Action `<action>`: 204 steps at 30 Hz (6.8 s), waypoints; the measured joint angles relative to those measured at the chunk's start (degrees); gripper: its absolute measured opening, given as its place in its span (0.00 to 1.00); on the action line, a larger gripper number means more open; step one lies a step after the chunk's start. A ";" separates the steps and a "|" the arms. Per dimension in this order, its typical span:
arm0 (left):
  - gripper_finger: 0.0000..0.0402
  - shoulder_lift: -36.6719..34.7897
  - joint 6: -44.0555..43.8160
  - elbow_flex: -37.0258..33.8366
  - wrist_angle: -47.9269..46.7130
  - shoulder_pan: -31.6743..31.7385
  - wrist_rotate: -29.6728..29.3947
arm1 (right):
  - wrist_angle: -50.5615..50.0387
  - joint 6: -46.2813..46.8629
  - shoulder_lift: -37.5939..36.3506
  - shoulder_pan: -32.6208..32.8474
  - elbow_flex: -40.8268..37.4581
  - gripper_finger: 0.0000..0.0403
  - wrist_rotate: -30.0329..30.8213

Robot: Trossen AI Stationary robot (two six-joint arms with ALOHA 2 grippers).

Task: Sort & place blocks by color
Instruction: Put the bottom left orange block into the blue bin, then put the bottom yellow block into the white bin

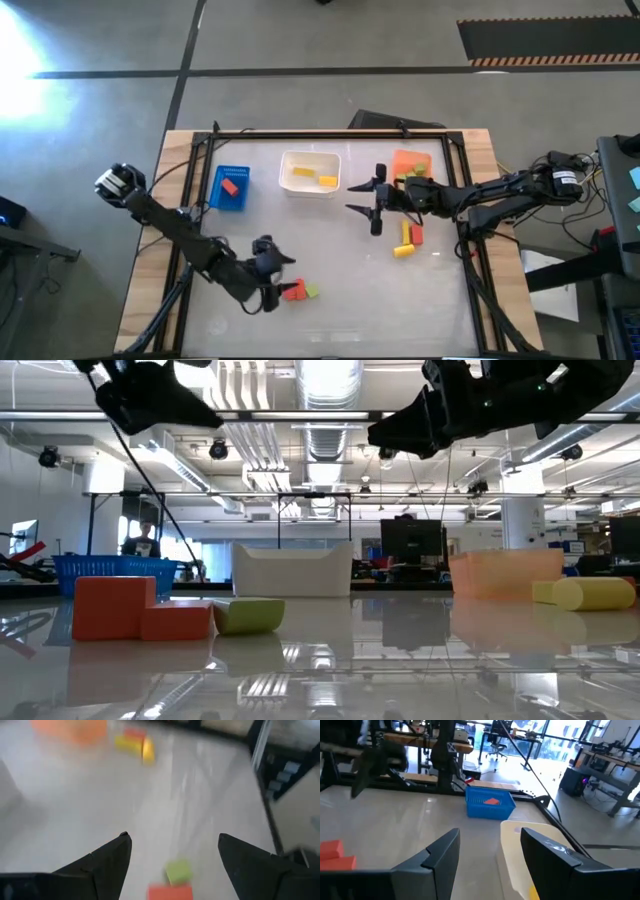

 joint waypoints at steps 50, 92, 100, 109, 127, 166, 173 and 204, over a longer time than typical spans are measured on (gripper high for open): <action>0.29 21.44 -16.51 11.91 -22.56 0.24 16.80 | -1.71 0.77 0.11 0.02 0.00 0.50 0.11; 0.29 -19.12 -0.11 -17.11 -35.80 60.35 -0.53 | -2.32 1.49 0.11 0.02 0.00 0.50 0.15; 0.51 -14.27 -0.12 -17.44 -34.24 60.35 -2.07 | -3.02 1.47 0.13 0.02 0.00 0.50 0.17; 0.62 -12.98 0.40 -16.83 -34.38 60.25 -2.30 | -3.09 3.82 0.13 0.02 0.00 0.50 0.17; 0.63 -27.90 3.28 -13.70 -28.74 39.38 1.25 | -34.66 30.61 0.09 12.77 9.77 0.50 0.87; 0.63 -27.67 7.96 -14.08 -19.29 31.10 1.15 | -85.61 25.79 24.77 23.43 23.50 0.29 -0.90; 0.63 -27.85 7.94 -13.97 -19.23 31.15 1.13 | -82.90 28.37 21.85 23.43 26.86 0.29 -0.85; 0.63 -29.77 13.60 -13.97 -12.68 29.59 1.13 | -6.15 4.75 29.98 -4.61 29.81 0.29 13.49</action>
